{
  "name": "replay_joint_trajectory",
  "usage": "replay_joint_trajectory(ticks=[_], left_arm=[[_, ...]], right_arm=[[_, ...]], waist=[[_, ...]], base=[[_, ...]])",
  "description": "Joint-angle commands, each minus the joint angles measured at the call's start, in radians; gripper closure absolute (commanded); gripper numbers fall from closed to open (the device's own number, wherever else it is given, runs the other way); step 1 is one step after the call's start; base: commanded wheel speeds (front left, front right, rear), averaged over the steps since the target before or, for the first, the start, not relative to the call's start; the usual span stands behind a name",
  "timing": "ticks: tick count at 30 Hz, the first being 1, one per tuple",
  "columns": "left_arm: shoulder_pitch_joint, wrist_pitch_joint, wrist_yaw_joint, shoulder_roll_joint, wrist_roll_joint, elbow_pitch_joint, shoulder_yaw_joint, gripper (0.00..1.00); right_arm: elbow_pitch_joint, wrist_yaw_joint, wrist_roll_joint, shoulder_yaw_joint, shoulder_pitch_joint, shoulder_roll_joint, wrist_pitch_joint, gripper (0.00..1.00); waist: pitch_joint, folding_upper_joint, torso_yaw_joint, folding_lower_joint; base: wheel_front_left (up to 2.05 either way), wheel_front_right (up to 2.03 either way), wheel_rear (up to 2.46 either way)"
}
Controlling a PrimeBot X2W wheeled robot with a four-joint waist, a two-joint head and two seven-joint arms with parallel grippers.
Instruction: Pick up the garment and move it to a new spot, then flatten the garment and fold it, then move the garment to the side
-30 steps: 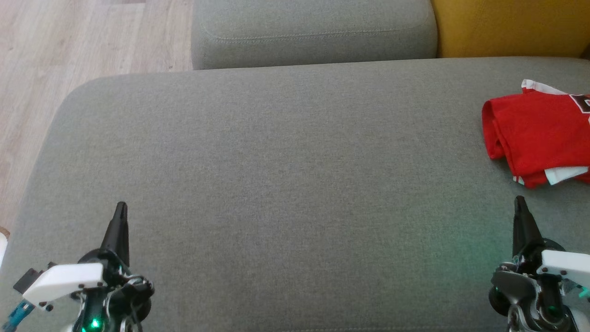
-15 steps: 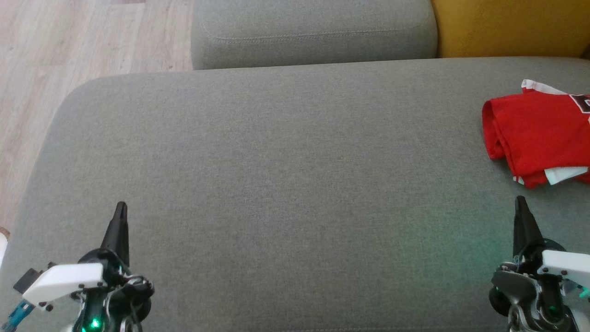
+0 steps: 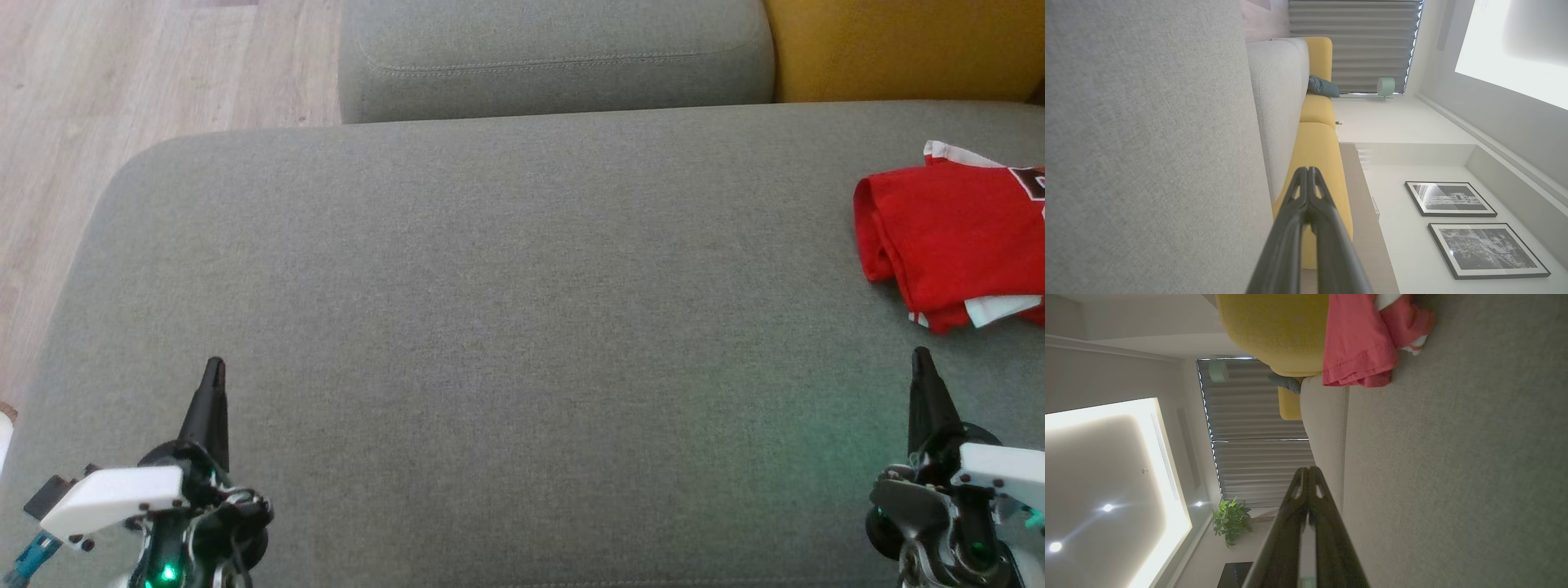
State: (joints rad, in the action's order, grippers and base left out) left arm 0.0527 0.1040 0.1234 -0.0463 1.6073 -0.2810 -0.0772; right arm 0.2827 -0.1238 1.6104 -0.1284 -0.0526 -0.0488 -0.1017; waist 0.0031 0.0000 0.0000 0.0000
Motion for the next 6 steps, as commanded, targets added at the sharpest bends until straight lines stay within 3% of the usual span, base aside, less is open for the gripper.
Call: replay_joint_trajectory(ticks=[1, 6], left_arm=[[0.055, 0.007, 0.007, -0.006, 0.003, 0.036, -0.034, 1.00], [0.055, 0.008, 0.007, -0.006, 0.003, 0.036, -0.035, 1.00]], right_arm=[[-0.038, -0.007, 0.002, 0.020, -0.055, -0.006, -0.007, 1.00], [-0.038, -0.007, 0.002, 0.019, -0.055, -0.005, -0.008, 1.00]], waist=[[0.000, 0.0000, 0.000, 0.0000], [0.000, 0.0000, 0.000, 0.0000]], base=[[0.00, 0.00, 0.00], [0.00, 0.00, 0.00]])
